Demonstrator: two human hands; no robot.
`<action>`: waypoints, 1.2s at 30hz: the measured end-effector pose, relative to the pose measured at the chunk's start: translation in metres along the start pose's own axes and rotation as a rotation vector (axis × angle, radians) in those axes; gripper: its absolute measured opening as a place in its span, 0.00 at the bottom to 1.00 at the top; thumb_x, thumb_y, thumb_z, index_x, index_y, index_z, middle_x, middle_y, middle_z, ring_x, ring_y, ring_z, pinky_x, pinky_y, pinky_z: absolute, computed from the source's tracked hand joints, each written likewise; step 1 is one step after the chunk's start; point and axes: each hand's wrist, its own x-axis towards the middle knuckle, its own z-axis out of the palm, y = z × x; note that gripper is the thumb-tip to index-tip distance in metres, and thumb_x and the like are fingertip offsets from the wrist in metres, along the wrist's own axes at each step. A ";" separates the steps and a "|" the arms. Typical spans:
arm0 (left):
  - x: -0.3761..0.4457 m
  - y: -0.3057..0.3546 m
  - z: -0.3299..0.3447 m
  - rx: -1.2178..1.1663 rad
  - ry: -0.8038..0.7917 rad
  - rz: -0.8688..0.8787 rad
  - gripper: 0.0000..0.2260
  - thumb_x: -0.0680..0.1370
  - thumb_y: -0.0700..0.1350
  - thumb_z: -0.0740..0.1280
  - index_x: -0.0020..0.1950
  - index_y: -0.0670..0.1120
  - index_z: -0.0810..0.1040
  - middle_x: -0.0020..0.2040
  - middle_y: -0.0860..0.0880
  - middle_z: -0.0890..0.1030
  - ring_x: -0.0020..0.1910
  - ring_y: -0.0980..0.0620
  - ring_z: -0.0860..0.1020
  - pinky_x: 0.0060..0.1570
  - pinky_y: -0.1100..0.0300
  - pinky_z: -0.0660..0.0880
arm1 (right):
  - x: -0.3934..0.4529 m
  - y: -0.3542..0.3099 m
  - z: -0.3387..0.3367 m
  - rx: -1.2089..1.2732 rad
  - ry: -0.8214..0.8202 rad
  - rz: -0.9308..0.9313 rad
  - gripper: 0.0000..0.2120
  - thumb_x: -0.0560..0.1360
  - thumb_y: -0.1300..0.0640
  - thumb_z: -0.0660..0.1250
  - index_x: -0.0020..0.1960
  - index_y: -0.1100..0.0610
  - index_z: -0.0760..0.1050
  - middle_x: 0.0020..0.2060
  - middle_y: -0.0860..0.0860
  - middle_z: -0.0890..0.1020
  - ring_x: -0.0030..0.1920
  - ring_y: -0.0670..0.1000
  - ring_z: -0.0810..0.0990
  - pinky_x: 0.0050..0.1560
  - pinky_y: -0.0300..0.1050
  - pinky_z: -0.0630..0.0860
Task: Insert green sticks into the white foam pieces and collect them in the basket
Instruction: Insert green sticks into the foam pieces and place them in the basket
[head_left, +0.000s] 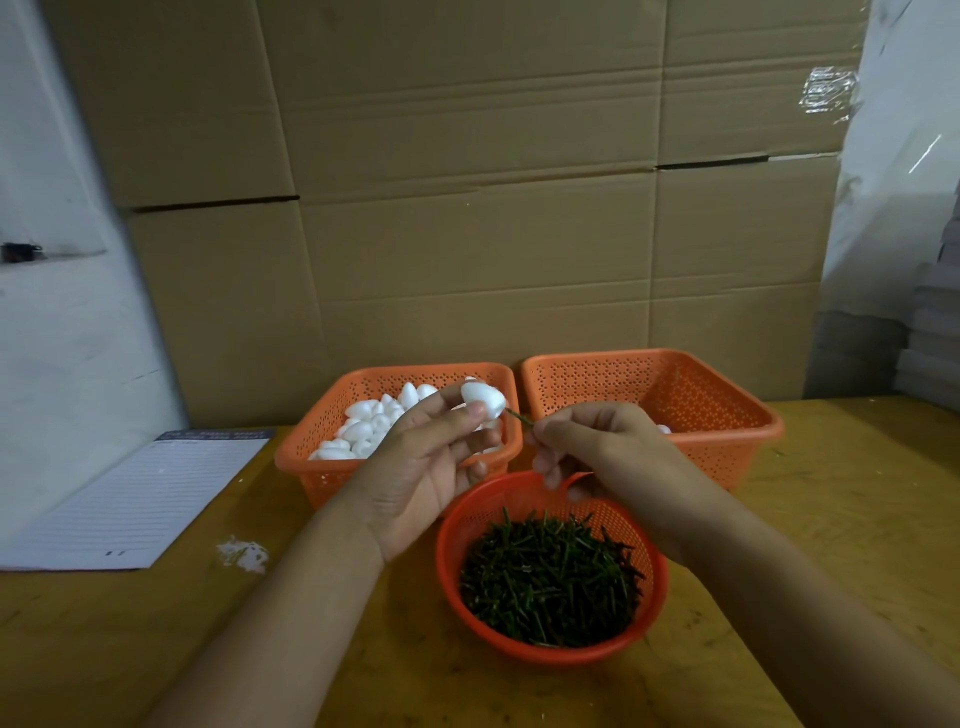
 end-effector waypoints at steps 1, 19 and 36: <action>0.000 -0.001 0.000 0.004 -0.001 0.001 0.06 0.71 0.43 0.73 0.44 0.55 0.85 0.46 0.52 0.83 0.43 0.56 0.81 0.37 0.63 0.74 | 0.000 0.000 0.000 -0.004 0.000 -0.001 0.13 0.80 0.58 0.65 0.39 0.53 0.83 0.36 0.53 0.84 0.36 0.49 0.80 0.35 0.39 0.75; -0.001 -0.003 0.002 0.178 -0.022 0.015 0.16 0.73 0.41 0.72 0.60 0.46 0.77 0.49 0.48 0.83 0.45 0.54 0.81 0.41 0.62 0.75 | 0.001 0.003 0.003 -0.079 0.014 -0.003 0.12 0.80 0.57 0.66 0.42 0.61 0.82 0.33 0.51 0.84 0.34 0.46 0.80 0.33 0.37 0.74; 0.001 -0.010 0.003 0.211 0.009 0.011 0.19 0.70 0.46 0.75 0.59 0.47 0.79 0.50 0.48 0.83 0.47 0.53 0.81 0.45 0.58 0.75 | 0.003 0.004 0.007 -0.063 0.029 -0.045 0.13 0.80 0.57 0.66 0.37 0.56 0.82 0.32 0.51 0.83 0.32 0.46 0.80 0.31 0.35 0.74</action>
